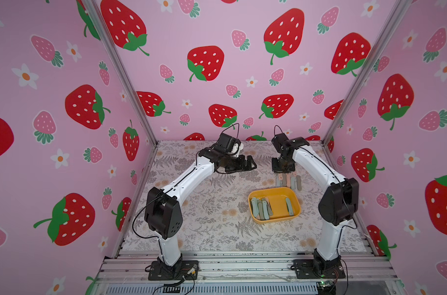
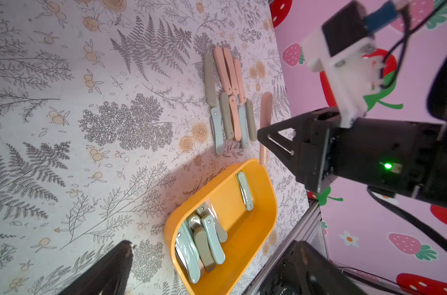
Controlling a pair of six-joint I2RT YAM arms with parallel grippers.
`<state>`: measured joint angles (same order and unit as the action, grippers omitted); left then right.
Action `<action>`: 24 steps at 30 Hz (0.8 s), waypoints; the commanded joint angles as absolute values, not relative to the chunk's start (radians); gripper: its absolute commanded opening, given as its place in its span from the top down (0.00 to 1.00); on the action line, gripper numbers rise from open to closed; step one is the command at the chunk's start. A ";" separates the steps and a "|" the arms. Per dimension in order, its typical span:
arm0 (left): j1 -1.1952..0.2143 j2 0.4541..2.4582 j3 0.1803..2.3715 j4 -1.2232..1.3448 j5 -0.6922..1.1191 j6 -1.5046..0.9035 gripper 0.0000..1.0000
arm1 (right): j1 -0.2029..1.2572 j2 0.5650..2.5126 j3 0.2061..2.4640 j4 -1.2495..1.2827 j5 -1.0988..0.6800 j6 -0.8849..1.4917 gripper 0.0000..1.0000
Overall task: Take the fruit knife out of the storage box
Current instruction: Place the fruit knife at the center of the board.
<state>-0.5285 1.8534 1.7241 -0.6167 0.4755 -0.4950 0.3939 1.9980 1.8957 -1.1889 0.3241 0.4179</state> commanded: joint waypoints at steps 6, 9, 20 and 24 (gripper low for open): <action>-0.502 1.966 1.832 -0.626 0.521 -0.499 0.01 | 0.343 2.314 2.219 -1.226 0.292 0.343 0.84; -0.495 1.973 1.816 -0.622 0.523 -0.497 0.01 | 0.339 2.385 2.275 -1.229 0.255 0.333 0.84; -0.484 1.990 1.752 -0.594 0.534 -0.503 0.01 | 0.339 2.402 2.107 -1.155 0.181 0.350 0.84; -0.484 1.995 1.741 -0.582 0.540 -0.514 0.01 | 0.339 2.391 2.052 -1.140 0.167 0.356 0.83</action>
